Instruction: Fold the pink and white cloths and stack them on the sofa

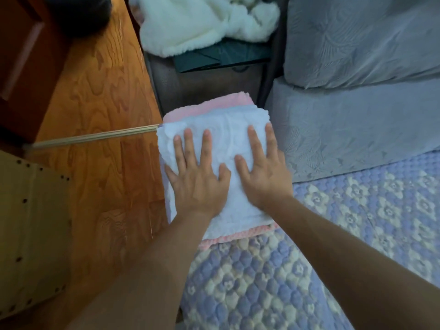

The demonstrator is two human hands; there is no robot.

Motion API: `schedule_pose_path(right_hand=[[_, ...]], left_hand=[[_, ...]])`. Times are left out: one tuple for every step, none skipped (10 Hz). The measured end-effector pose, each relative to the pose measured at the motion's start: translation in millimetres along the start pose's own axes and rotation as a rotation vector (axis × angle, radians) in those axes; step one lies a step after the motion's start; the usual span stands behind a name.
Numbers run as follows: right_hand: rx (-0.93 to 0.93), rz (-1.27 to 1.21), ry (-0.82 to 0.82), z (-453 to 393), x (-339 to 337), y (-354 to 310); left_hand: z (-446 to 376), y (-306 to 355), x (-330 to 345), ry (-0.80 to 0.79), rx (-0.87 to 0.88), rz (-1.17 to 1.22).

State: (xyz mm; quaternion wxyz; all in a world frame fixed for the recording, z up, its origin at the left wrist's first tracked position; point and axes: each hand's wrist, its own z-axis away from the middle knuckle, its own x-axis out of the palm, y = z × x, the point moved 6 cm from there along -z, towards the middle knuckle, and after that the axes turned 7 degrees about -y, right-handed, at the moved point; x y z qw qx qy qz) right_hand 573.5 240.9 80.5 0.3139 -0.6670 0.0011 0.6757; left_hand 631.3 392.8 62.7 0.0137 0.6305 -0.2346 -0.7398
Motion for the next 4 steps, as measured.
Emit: schedule_pose_path(right_hand=[[0.060,0.034,-0.071,-12,2,-2],[0.077,0.175,-0.231,-8,2,-11],[0.156,0.248,-0.379,8,-25,-21],[0.104,0.315,-0.435,35,-81,-49]], left_hand=[[-12,0,1,-0.032,-0.023,0.010],[-6,-1,-6,-0.142,-0.015,-0.042],[6,6,-33,-0.283,-0.039,-0.078],[16,18,-77,-0.374,-0.053,-0.173]])
